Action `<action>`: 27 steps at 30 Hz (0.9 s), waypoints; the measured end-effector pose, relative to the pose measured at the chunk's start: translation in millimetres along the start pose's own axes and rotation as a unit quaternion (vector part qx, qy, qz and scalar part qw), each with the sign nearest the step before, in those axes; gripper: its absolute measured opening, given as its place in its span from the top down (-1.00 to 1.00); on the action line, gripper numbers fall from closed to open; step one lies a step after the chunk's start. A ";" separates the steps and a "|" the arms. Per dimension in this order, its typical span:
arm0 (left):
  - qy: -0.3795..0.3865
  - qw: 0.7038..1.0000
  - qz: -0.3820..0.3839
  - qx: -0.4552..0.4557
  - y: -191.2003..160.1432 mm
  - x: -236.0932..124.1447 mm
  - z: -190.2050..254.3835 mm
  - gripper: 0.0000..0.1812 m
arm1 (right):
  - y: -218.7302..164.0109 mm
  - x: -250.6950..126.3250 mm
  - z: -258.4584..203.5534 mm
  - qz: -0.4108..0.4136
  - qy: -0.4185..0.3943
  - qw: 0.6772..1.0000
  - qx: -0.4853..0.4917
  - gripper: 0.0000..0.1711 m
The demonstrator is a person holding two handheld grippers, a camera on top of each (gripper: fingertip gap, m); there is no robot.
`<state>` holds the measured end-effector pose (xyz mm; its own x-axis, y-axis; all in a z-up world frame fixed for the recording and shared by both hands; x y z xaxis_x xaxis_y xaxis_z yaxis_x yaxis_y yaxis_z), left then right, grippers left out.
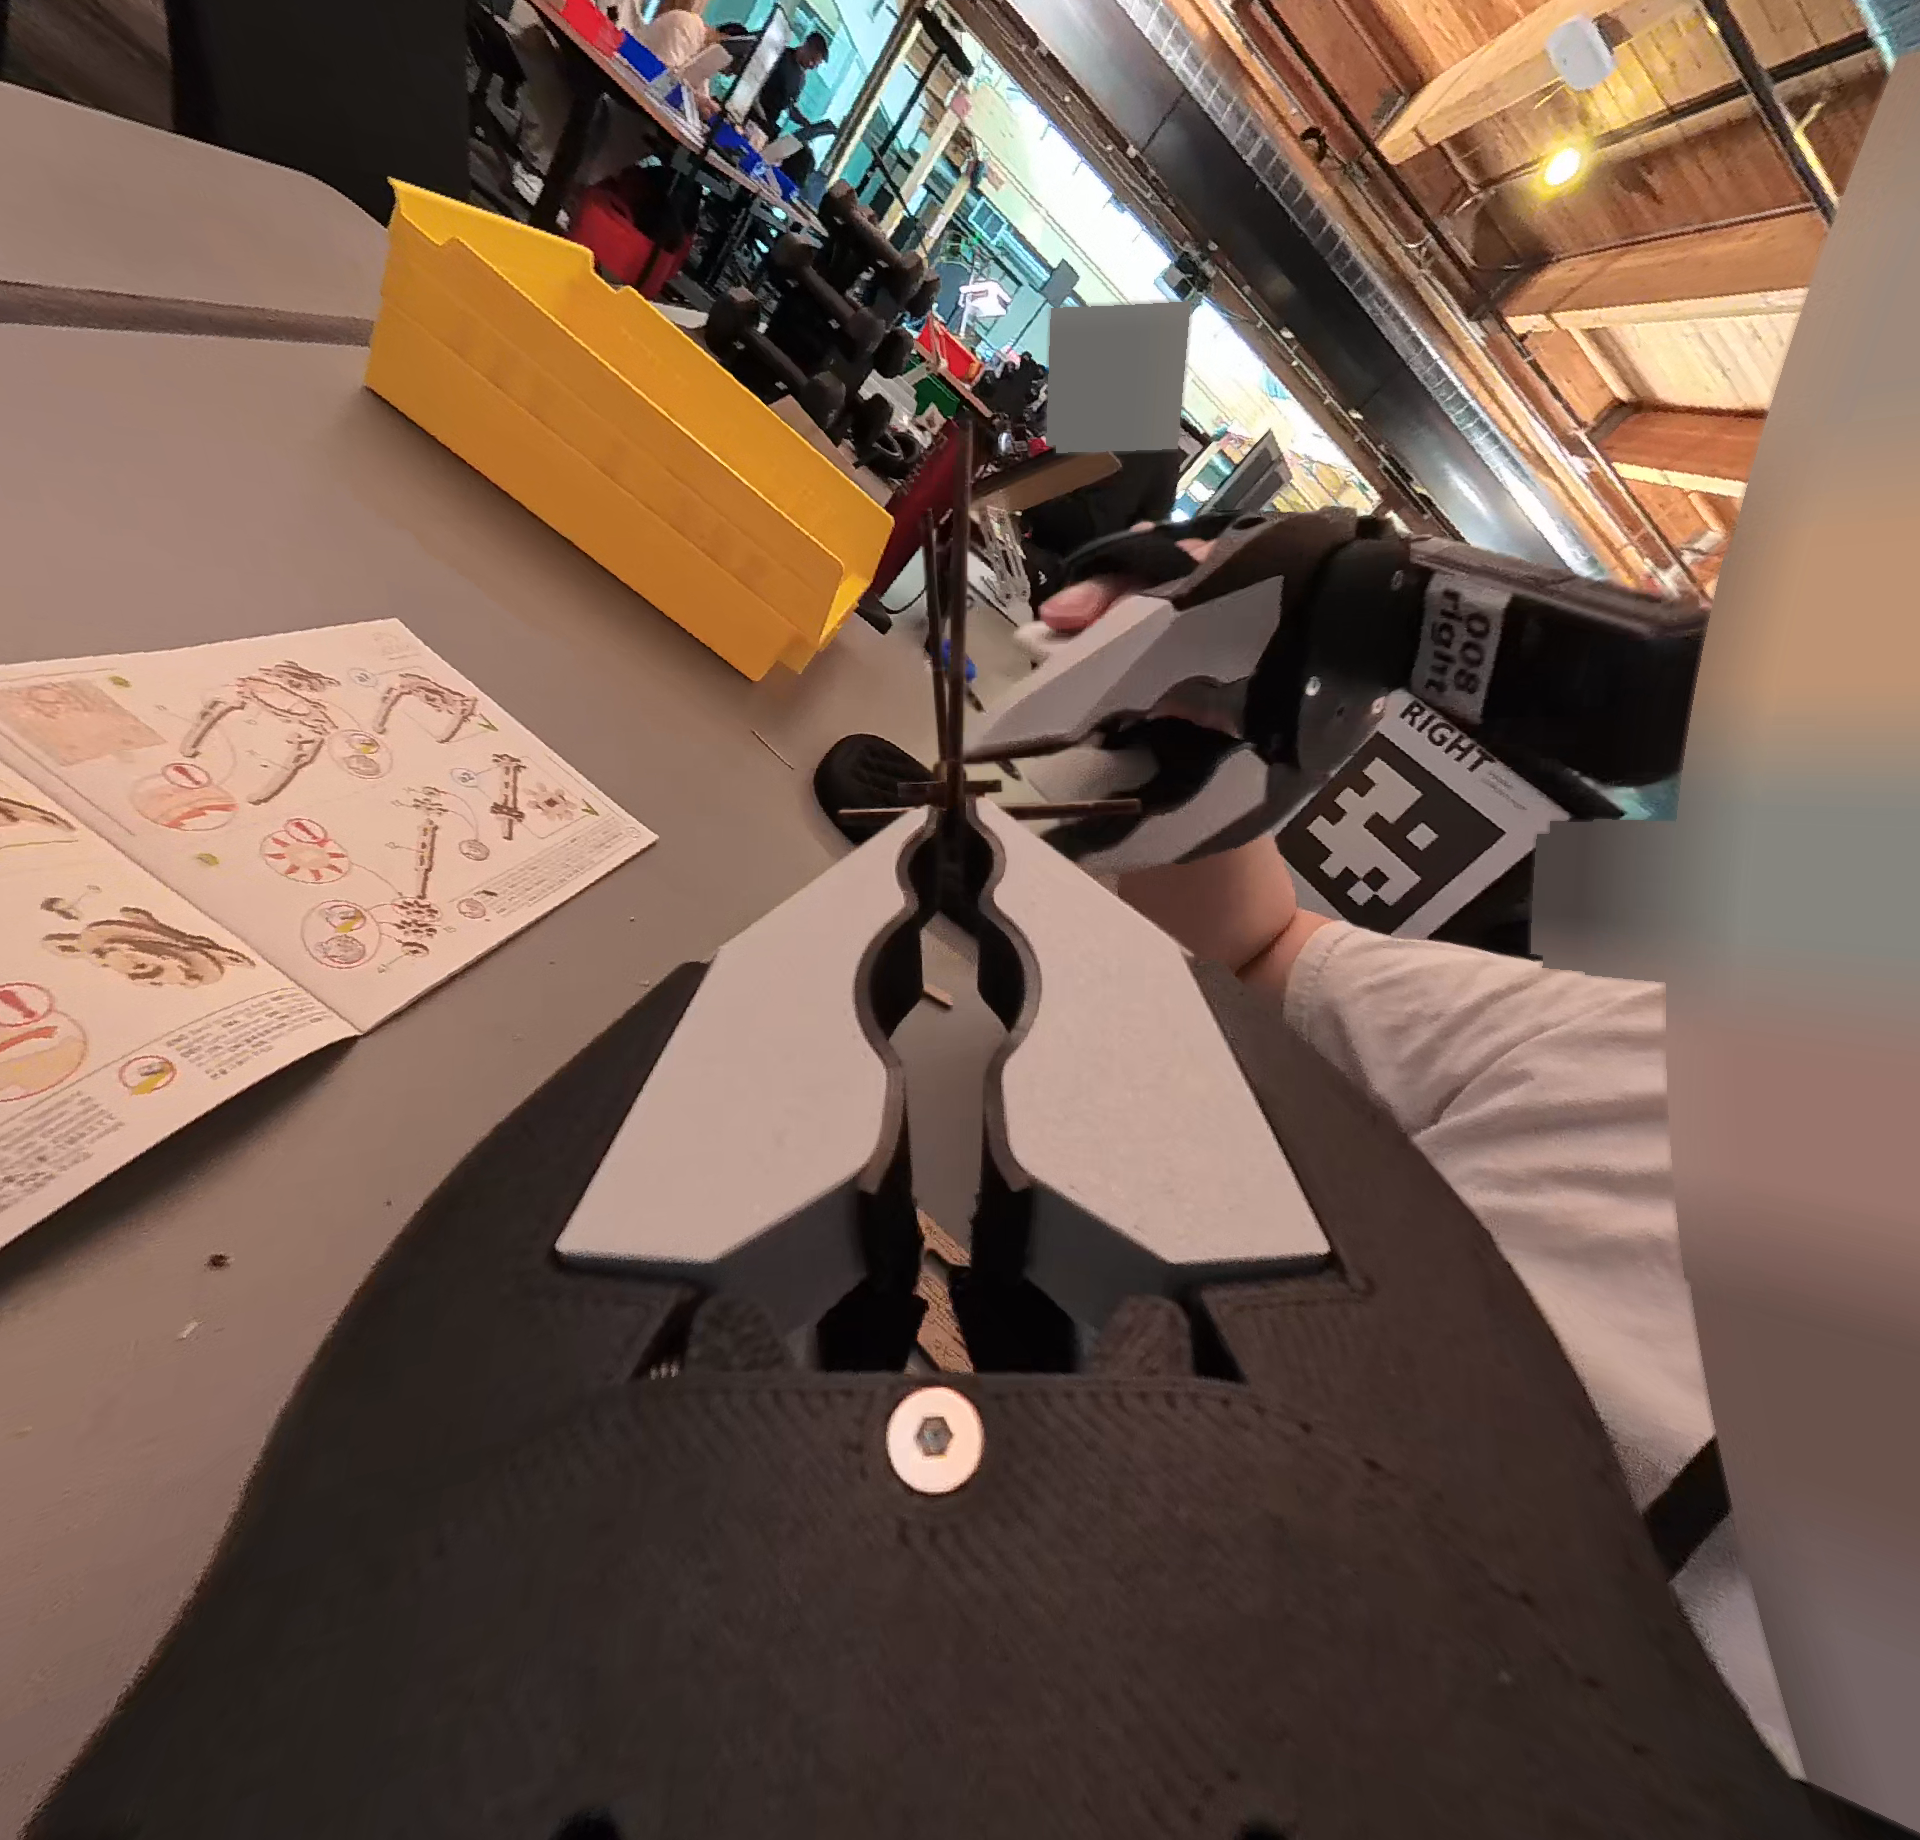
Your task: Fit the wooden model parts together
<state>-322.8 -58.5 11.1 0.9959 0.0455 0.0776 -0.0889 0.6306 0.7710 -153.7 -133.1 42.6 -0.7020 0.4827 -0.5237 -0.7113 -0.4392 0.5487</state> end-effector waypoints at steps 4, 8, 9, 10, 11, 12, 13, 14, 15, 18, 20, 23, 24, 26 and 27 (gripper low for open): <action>0.013 1.000 0.012 0.000 -0.9 0.2 -1.5 1.00 | 15.5 -1.0 9.0 0.105 -0.065 0.986 0.108 0.60; 0.030 0.999 0.018 0.010 -4.9 2.9 -1.3 1.00 | 19.4 16.5 7.4 0.057 -0.122 0.982 0.133 0.69; 0.037 0.999 0.022 0.016 -5.2 3.0 -0.9 1.00 | 19.9 22.1 4.9 0.032 -0.129 0.983 0.123 0.74; 0.041 0.999 0.024 0.021 -5.2 2.8 -0.5 1.00 | 19.9 27.2 3.3 0.006 -0.138 0.984 0.113 0.77; 0.043 0.998 0.024 0.024 -5.3 2.8 0.2 1.00 | 19.4 31.1 2.2 -0.016 -0.146 0.984 0.102 0.80; 0.044 0.998 0.024 0.026 -5.1 2.8 0.8 1.00 | 19.4 33.4 2.3 -0.029 -0.154 0.983 0.097 0.82; 0.044 0.998 0.024 0.027 -4.9 2.8 1.3 1.00 | 20.1 34.5 3.0 -0.031 -0.158 0.982 0.098 0.84; 0.045 0.998 0.023 0.028 -5.0 2.7 1.6 1.00 | 20.2 35.0 3.8 -0.031 -0.158 0.982 0.102 0.83; 0.046 0.998 0.024 0.030 -4.9 2.6 1.5 1.00 | 19.9 35.1 4.9 -0.030 -0.155 0.981 0.108 0.85; 0.046 0.998 0.023 0.029 -4.9 2.6 1.4 1.00 | 18.5 34.3 7.8 -0.027 -0.151 0.981 0.123 0.87; 0.045 0.998 0.022 0.027 -5.1 3.1 1.8 1.00 | 17.5 35.2 8.2 -0.027 -0.147 0.981 0.126 0.86; 0.047 0.998 0.023 0.026 -5.7 3.3 2.0 1.00 | 14.7 37.5 8.0 -0.038 -0.142 0.981 0.127 0.90; 0.048 0.998 0.022 0.027 -5.8 3.4 2.0 1.00 | 14.5 37.6 7.9 -0.038 -0.142 0.981 0.126 0.90; 0.048 0.998 0.020 0.028 -5.9 3.5 2.1 1.00 | 14.3 37.1 7.7 -0.038 -0.138 0.981 0.129 0.90; 0.047 0.998 0.018 0.029 -6.2 3.9 2.4 1.00 | 14.0 36.5 7.8 -0.039 -0.135 0.982 0.130 0.90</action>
<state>-318.4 -64.1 8.1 0.9886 0.1428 0.0483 -0.1233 0.5820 0.8038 -189.0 -115.7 36.2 -0.5869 0.7050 -0.3983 -0.7048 -0.2026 0.6798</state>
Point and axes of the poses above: each gripper's, where its closed fingertips meet, x out along the fingers, y out of its top, z = x × y across the jaws, the point moved 9 cm from there along -x, back along the fingers, and after that the axes turned 7 degrees about z, right-handed, at the moved point
